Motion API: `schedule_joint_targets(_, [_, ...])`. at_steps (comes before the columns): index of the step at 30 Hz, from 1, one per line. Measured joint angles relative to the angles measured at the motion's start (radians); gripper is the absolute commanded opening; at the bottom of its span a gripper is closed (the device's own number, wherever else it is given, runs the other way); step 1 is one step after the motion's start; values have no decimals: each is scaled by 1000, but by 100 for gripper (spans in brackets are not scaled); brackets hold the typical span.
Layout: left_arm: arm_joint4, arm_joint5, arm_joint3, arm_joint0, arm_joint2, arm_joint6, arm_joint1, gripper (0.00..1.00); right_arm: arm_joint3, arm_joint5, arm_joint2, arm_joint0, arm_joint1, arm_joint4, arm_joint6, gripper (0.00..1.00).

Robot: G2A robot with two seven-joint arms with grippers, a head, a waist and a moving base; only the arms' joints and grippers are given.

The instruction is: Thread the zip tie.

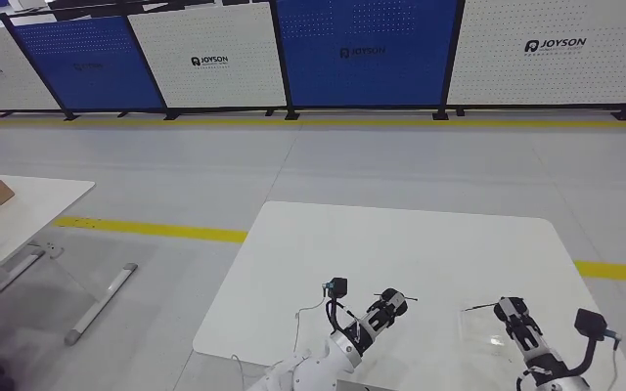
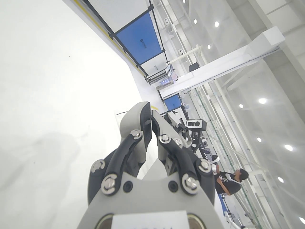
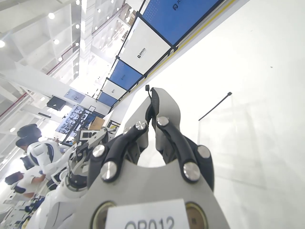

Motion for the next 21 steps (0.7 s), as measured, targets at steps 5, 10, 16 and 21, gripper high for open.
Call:
schedule_joint_targets(5, [48, 10, -7, -10, -13, -16, 5, 0, 0, 0, 0, 0, 0, 0, 0, 0])
schedule_joint_targets(10, [116, 51, -68, -12, -83, -169, 31, 0, 0, 0, 0, 0, 0, 0, 0, 0])
schedule_joint_targets(16, [135, 67, -93, -15, -118, -256, 44, 0, 0, 0, 0, 0, 0, 0, 0, 0])
schedule_joint_targets(21, [135, 67, -93, -15, -118, -254, 44, 0, 0, 0, 0, 0, 0, 0, 0, 0])
